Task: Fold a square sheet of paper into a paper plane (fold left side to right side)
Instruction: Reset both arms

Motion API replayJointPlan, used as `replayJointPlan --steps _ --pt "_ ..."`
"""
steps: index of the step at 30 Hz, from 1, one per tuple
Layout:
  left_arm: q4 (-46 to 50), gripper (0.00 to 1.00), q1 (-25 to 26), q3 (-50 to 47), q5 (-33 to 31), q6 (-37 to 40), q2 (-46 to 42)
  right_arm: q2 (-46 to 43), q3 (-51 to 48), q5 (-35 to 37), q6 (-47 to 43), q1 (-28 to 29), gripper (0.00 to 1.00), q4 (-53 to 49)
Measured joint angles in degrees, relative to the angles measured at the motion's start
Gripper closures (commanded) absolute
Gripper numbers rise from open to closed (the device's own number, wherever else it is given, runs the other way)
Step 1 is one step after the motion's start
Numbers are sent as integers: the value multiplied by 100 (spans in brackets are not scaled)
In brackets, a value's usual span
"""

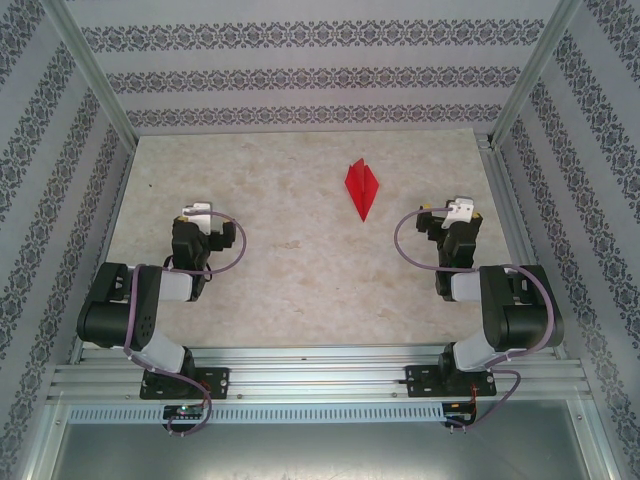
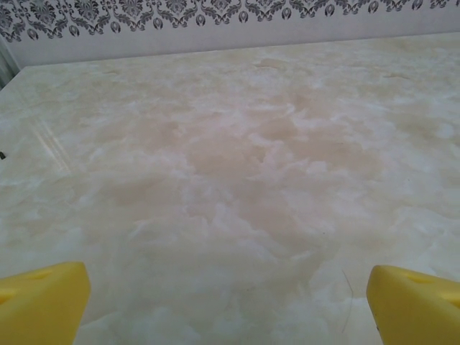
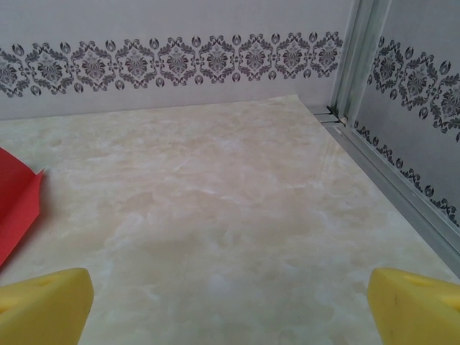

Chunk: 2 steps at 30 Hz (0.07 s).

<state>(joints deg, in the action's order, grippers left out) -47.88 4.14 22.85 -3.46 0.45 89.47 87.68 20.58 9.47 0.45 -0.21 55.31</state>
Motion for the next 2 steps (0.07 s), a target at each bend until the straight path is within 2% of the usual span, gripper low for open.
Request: replayJointPlan --steps 2 --pt "7 0 0 4 24 20 0 0 0 -20 0 0 2 0"
